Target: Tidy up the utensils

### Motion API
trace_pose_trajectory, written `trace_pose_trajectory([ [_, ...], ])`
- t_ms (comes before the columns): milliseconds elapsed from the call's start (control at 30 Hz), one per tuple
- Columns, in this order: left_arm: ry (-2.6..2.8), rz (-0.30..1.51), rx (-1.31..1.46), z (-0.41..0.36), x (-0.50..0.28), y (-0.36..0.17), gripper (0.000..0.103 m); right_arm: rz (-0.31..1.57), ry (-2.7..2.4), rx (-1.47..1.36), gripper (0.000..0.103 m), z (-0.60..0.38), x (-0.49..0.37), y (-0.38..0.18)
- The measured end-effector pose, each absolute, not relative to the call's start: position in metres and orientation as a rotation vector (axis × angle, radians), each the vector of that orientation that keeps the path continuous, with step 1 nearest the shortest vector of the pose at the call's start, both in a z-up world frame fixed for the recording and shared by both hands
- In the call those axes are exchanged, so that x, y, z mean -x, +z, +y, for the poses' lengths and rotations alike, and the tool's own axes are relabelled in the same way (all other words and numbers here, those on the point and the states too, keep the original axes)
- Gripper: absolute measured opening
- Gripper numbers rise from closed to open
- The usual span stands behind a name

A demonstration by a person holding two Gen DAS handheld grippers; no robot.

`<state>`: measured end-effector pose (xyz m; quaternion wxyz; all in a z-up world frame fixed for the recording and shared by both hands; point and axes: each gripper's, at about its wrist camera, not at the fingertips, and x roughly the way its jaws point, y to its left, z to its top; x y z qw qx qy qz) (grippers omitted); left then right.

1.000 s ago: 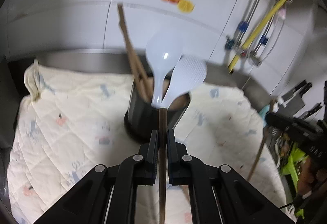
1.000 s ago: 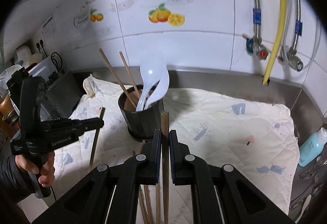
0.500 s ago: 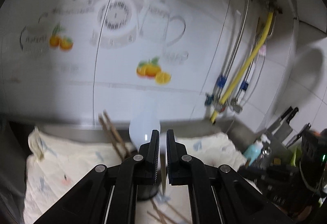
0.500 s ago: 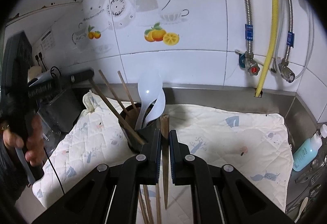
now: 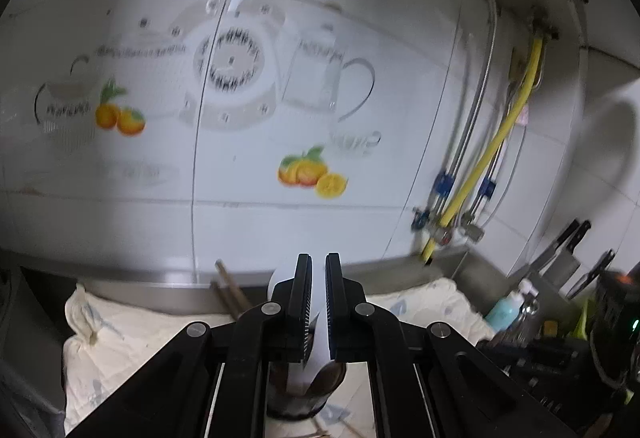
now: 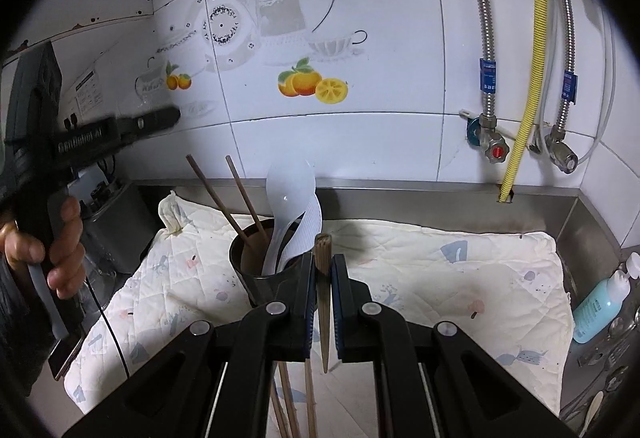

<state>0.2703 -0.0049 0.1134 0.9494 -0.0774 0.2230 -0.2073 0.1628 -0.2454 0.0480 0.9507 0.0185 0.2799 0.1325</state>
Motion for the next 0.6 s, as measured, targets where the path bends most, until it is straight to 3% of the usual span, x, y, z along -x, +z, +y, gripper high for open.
trace_pose_trajectory([
  [600,-0.619,0.862,-0.061,-0.027,-0.249,-0.028,0.008,0.567,0.311,-0.04,0.01,-0.237,-0.164,0.052],
])
